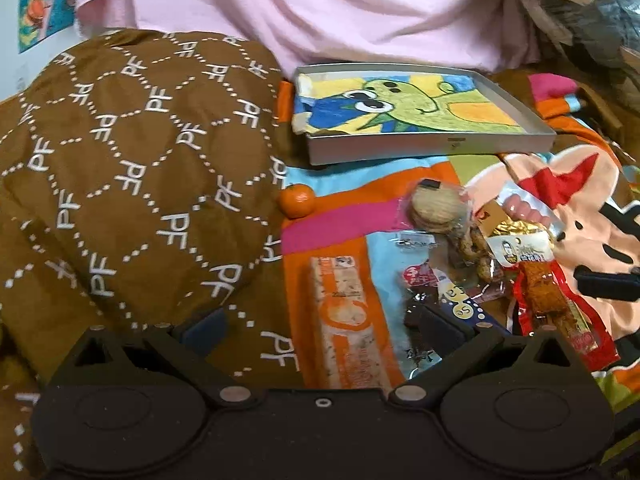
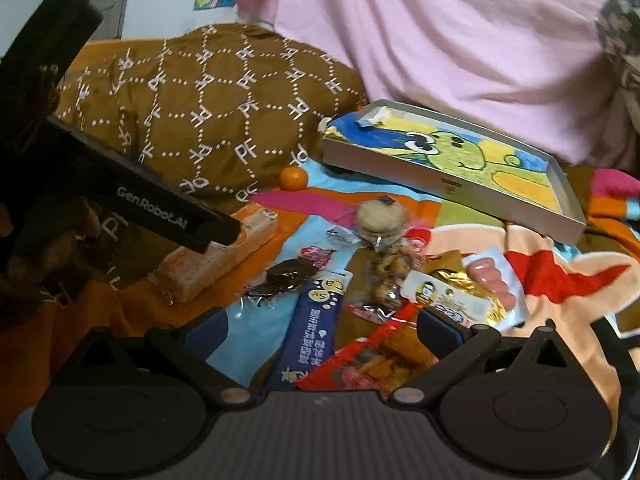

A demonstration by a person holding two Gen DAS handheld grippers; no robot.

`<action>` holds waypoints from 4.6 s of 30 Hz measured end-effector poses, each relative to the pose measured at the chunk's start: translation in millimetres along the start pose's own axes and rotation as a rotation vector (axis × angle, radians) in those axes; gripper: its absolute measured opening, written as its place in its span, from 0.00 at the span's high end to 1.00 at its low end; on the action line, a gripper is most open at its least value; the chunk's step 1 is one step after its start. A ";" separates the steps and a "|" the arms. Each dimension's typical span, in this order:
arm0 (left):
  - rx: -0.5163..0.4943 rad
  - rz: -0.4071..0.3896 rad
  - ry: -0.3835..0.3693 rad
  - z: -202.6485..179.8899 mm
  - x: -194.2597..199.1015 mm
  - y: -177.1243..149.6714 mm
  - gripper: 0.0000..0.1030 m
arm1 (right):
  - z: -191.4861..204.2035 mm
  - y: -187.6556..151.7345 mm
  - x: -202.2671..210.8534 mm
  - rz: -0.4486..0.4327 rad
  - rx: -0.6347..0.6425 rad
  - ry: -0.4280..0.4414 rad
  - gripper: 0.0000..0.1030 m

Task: Organize snacks
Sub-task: 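Lower the left tool toward the cake bar while the right tool approaches the blue stick packet, then close the left tool on the cake bar while the right tool grips the blue stick packet, then carry the cake bar in the left tool and blue packet in the right tool over the tray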

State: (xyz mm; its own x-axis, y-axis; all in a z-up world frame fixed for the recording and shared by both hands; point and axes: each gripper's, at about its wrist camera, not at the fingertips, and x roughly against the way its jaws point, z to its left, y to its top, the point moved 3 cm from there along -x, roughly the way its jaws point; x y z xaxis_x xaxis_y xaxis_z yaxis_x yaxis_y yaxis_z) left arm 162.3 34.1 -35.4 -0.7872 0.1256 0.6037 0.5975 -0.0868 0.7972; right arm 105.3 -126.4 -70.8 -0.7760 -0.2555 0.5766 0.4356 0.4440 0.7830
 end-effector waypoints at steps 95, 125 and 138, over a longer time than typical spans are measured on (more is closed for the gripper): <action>0.402 -0.240 -0.250 -7.6 -48.9 109.5 0.66 | -109.4 90.6 -43.0 -0.061 0.166 -0.171 0.73; 0.424 -0.143 -0.122 -43.6 -187.0 187.9 0.66 | -224.6 123.6 -176.3 0.035 0.063 -0.204 0.72; 0.425 -0.113 -0.109 -44.9 -187.7 184.3 0.56 | -224.1 120.2 -174.8 0.053 0.016 -0.234 0.49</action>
State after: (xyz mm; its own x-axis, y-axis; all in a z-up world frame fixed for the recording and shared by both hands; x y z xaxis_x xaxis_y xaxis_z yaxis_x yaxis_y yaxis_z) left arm 413.3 -49.9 -1.6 -0.8442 0.2165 0.4903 0.5360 0.3444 0.7708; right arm 395.5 -220.8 -25.2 -0.8374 -0.0264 0.5459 0.4731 0.4652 0.7482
